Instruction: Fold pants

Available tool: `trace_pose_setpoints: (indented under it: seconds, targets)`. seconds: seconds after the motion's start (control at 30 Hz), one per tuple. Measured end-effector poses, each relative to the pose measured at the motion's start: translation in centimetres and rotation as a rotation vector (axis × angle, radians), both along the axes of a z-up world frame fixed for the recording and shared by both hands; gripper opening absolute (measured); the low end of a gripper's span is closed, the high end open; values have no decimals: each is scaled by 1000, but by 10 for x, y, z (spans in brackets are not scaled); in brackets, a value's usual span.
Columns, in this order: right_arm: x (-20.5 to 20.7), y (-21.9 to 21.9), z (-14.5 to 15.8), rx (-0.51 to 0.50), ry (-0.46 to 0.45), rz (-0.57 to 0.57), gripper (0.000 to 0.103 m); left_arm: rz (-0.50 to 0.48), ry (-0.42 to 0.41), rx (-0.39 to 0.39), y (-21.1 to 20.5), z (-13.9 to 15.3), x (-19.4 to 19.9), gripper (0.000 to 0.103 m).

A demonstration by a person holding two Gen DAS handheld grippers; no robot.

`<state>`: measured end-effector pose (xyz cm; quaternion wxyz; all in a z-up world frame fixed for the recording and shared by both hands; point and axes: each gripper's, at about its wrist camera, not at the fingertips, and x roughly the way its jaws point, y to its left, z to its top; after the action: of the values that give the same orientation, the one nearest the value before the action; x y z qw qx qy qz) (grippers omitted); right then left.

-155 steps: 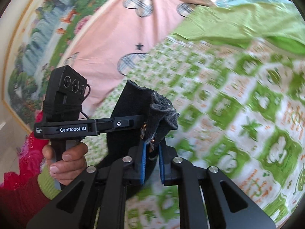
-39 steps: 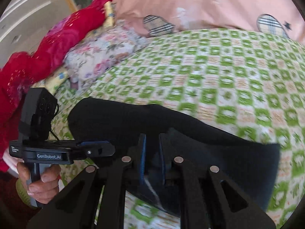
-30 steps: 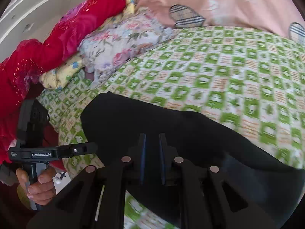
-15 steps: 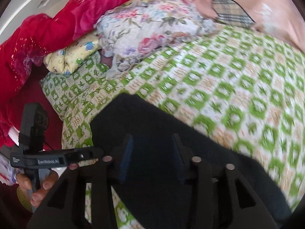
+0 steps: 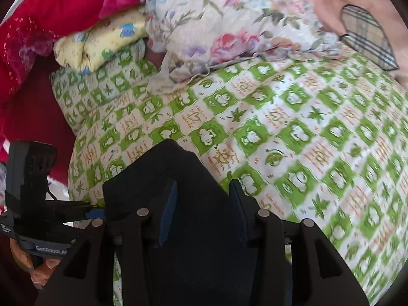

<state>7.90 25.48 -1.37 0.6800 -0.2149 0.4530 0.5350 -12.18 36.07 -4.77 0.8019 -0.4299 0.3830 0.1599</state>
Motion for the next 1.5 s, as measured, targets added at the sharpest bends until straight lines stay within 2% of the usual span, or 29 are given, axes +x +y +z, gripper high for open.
trace_pose_setpoints:
  seconds: [0.23, 0.27, 0.3, 0.4, 0.6, 0.77, 1.03, 1.3, 1.5]
  targets:
    - [13, 23, -21, -62, 96, 75, 43, 19, -13, 14, 3, -1, 11, 45]
    - [13, 23, -22, -58, 110, 81, 37, 22, -14, 17, 4, -1, 12, 42]
    - [13, 23, -21, -55, 119, 86, 34, 20, -12, 29, 4, 0, 14, 33]
    - [9, 17, -14, -33, 107, 94, 23, 6, -14, 44, 2, 2, 17, 28]
    - [8, -6, 12, 52, 103, 74, 18, -13, -83, 35, -6, 26, 14, 23]
    - [8, -35, 42, 157, 115, 35, 17, -50, -156, 69, -24, 59, 12, 23]
    - [7, -96, 87, 330, 104, -56, 17, -164, -259, 151, -70, 110, 24, 23]
    - [3, -162, 108, 457, 68, -150, 16, -290, -310, 178, -122, 140, 41, 23]
    - [7, -211, 110, 527, 74, -233, 16, -378, -325, 194, -161, 149, 61, 23]
